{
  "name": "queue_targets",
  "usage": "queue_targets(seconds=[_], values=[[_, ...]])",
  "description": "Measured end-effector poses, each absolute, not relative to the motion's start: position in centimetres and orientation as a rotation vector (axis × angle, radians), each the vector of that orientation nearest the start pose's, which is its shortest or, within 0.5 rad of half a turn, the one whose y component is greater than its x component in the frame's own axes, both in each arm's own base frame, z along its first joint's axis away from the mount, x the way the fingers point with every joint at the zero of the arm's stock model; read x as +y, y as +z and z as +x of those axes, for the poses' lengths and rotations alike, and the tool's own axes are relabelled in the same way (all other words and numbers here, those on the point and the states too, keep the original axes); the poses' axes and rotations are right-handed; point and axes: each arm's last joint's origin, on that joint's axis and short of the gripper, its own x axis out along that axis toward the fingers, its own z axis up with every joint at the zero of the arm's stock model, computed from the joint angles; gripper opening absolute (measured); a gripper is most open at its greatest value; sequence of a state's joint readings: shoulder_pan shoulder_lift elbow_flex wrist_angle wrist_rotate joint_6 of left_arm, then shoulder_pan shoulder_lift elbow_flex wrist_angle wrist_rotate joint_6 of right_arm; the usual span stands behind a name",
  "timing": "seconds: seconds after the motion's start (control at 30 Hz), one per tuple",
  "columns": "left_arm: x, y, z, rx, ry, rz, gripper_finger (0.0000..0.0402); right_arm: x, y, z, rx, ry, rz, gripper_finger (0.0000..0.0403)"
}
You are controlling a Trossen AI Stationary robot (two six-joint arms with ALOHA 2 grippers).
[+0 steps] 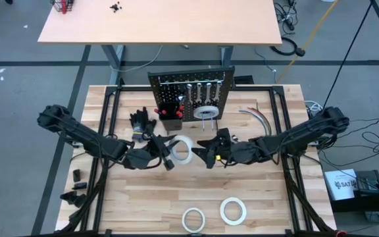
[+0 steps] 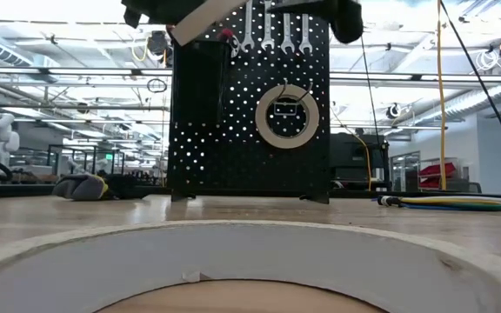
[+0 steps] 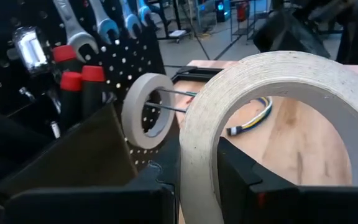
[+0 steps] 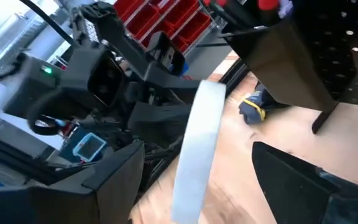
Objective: Hang tools onto peg board
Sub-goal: Hang the white masking tape on the peg board
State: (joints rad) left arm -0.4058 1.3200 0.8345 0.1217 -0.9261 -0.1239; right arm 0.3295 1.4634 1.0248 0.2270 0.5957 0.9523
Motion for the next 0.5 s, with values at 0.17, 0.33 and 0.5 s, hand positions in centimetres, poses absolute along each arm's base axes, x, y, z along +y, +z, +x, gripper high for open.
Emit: queue_targets(seconds=[0.17,0.33,0.5], values=[[-8.5,26.8,26.7,0.257,0.545,0.104,0.0059,9.0,28.6,32.4,0.065,-0.355,0.852,0.0286],[-8.3,26.8,26.7,0.256,0.551,0.102,0.0059,9.1,27.4,33.2,0.082,-0.372,0.858,0.0278],[-8.4,26.7,26.7,0.259,0.549,0.105,0.0059,9.1,27.0,33.8,0.056,-0.368,0.871,0.0254]])
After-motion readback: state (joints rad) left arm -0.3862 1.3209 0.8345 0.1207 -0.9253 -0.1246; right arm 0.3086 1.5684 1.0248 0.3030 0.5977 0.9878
